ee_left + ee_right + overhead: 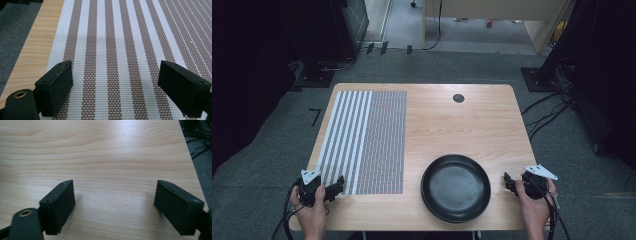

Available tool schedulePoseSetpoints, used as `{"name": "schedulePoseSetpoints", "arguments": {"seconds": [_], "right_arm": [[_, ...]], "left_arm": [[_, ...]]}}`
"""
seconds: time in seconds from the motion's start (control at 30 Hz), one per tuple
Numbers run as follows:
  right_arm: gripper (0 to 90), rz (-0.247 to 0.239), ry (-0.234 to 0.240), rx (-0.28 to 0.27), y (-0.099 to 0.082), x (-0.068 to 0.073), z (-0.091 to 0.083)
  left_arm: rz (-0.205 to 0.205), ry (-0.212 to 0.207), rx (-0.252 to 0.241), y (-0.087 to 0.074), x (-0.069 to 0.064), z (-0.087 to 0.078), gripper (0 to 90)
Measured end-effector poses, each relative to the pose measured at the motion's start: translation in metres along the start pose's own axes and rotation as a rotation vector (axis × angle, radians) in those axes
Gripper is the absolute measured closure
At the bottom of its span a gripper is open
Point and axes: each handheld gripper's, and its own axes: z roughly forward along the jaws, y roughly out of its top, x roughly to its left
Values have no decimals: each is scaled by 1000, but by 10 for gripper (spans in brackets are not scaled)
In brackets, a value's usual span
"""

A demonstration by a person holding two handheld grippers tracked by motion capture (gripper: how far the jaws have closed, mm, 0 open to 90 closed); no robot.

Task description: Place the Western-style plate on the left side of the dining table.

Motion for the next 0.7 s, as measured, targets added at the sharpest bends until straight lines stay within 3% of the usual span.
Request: {"name": "schedulePoseSetpoints", "arguments": {"seconds": [0.13, 0.2, 0.3, 0.33, 0.37, 0.47, 0.7], "right_arm": [[144, 6, -2, 2, 0, 0, 0], [150, 19, 3, -5, 0, -2, 0], [154, 87, 34, -25, 1, -8, -1], [157, 99, 37, -28, 1, -9, -2], [158, 107, 42, -32, 2, -9, -4], [158, 123, 64, -54, 6, -9, -10], [173, 156, 96, -81, 23, -8, -18]], "left_arm": [[-12, -9, -15, 4, -4, -3, 118], [-11, -30, -19, 7, -14, -4, 119], [4, -75, -8, 8, -31, -2, 119], [4, -75, -8, 8, -31, -2, 118], [34, -99, -4, 11, -44, -2, 117], [67, -129, -7, 15, -61, -3, 115], [96, -176, -4, 25, -89, 1, 115]]}}
